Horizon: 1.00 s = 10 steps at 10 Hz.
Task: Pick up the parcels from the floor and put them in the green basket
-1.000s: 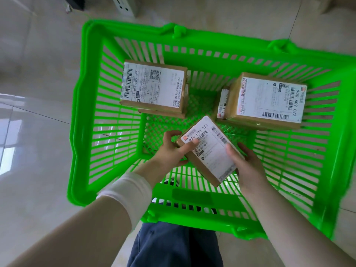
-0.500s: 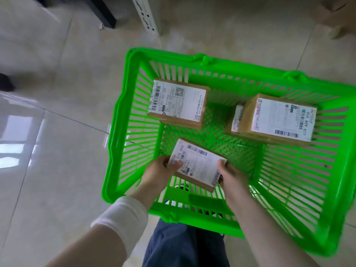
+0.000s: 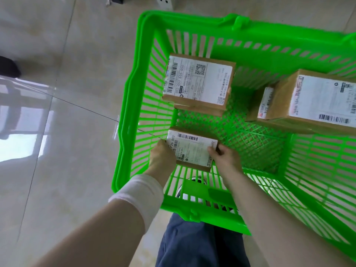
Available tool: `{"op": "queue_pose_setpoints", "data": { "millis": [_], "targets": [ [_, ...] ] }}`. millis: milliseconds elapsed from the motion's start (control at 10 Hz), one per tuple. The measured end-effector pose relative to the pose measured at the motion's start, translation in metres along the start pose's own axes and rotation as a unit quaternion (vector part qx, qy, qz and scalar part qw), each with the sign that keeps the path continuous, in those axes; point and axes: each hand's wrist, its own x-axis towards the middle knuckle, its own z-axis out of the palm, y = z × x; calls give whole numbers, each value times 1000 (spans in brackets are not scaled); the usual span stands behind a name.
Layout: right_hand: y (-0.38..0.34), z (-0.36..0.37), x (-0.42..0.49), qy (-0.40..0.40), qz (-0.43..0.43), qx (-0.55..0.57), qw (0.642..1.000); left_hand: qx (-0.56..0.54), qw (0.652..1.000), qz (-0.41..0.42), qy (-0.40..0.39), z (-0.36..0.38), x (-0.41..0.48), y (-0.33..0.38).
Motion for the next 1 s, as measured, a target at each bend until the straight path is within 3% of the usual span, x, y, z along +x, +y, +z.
{"op": "queue_pose_setpoints", "data": {
  "millis": [300,600,800,1000],
  "targets": [
    [-10,0,-12,-22,25,-18,999,-42,999,-2,3,-17,-30,13],
    [-60,-75,-173,4,54,120,991,-74,994,32,-77,-72,-194,43],
    [-104,-165,-307,65,20,290,955,-23,979,168,-112,-123,-334,90],
    [-79,-242,-408,144,-9,435,889,6,958,259,-126,-113,-456,113]
  ]
}}
